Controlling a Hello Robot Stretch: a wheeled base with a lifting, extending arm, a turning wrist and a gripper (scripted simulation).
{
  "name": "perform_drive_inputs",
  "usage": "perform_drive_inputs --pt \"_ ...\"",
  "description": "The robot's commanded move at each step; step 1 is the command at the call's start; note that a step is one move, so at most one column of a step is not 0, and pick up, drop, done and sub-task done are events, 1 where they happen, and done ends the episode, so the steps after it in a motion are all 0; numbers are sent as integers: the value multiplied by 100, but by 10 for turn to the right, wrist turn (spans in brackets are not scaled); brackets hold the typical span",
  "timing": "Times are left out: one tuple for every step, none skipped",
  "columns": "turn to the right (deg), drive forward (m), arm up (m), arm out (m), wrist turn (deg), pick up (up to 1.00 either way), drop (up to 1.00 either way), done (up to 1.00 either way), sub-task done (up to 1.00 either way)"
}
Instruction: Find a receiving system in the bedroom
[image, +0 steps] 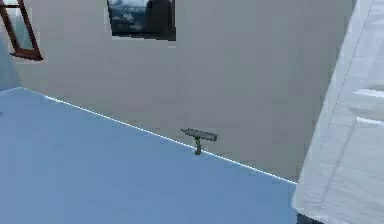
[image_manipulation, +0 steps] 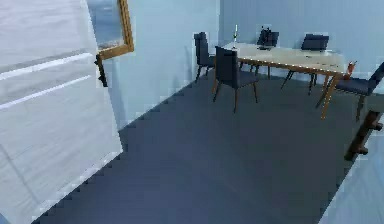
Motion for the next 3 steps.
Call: perform_drive_inputs --pt "300 0 0 0 0 0 0 0 0" --pt "0 25 0 0 0 0 0 0 0" --pt "450 0 0 0 0 0 0 0 0"
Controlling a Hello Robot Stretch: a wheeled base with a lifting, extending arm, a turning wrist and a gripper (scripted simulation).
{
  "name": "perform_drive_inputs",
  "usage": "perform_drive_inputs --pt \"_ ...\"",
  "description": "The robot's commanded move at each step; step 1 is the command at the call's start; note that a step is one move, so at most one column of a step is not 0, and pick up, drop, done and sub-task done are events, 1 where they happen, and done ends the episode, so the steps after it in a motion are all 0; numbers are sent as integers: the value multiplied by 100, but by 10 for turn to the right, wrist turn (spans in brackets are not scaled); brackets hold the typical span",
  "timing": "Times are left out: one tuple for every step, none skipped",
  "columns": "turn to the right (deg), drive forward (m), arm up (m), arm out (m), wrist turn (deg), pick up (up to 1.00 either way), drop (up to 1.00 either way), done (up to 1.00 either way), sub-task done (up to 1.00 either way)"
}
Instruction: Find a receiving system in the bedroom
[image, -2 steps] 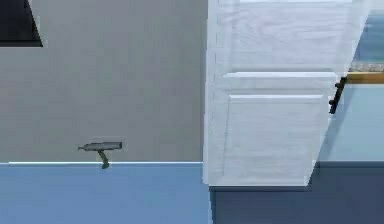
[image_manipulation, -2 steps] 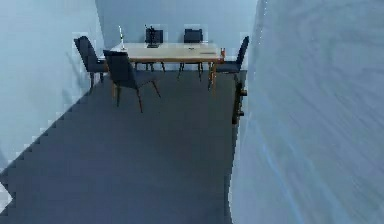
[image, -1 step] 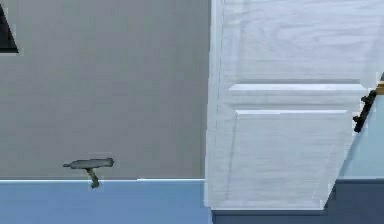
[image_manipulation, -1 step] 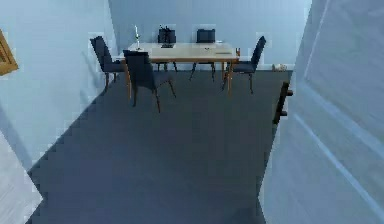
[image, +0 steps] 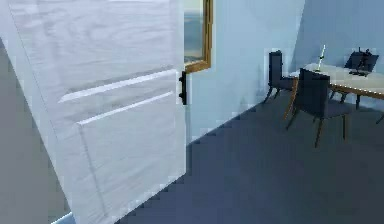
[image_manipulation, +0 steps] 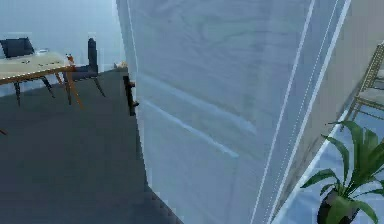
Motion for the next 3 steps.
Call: perform_drive_inputs --pt "450 0 0 0 0 0 0 0 0" --pt "0 100 0 0 0 0 0 0 0" --pt "0 25 0 0 0 0 0 0 0"
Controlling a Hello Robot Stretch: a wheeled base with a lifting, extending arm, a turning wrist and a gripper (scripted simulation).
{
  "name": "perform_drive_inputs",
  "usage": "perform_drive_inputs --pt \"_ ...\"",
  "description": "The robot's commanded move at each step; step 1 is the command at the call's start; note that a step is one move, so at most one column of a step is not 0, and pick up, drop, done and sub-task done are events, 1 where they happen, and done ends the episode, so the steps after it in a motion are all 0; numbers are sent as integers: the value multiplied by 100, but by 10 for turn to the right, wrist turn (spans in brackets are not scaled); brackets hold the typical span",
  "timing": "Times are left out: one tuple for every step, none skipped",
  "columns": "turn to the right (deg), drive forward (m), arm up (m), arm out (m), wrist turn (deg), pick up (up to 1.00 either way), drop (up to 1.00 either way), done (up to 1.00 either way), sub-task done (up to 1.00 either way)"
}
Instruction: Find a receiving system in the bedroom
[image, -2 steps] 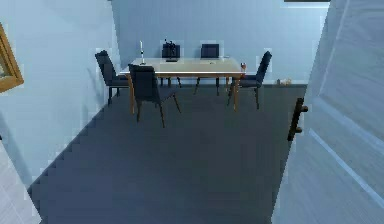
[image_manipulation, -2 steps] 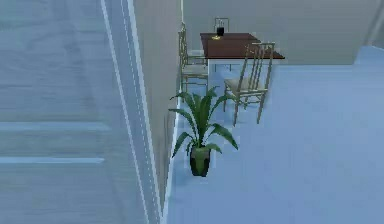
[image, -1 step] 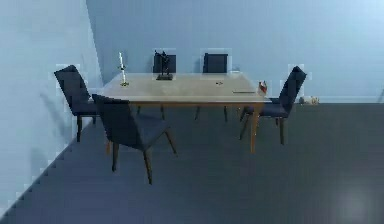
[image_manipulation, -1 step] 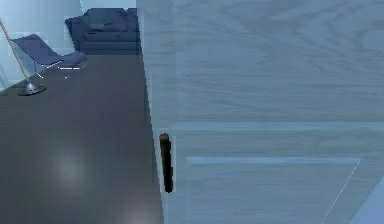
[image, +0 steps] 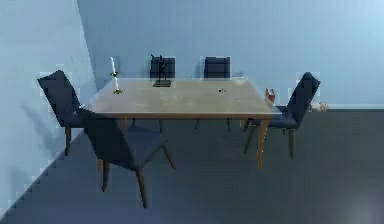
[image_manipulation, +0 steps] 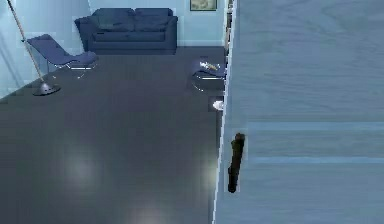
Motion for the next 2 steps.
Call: perform_drive_inputs --pt "450 0 0 0 0 0 0 0 0" --pt "150 0 0 0 0 0 0 0 0"
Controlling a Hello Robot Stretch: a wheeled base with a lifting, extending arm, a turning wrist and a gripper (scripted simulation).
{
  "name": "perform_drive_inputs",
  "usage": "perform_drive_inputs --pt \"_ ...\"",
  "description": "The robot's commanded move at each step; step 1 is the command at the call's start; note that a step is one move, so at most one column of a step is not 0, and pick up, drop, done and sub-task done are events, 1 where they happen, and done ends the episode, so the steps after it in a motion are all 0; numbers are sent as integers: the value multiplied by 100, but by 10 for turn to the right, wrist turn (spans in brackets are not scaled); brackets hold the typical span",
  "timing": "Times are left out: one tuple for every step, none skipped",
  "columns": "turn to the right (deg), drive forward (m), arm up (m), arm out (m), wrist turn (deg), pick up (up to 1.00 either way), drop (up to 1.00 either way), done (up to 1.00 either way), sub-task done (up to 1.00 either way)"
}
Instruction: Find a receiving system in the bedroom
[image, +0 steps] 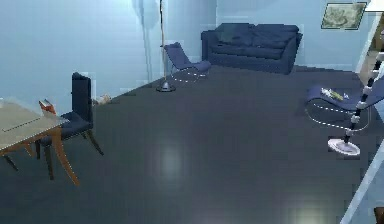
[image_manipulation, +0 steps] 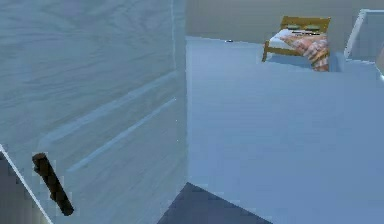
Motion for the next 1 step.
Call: perform_drive_inputs --pt "0 100 0 0 0 0 0 0 0"
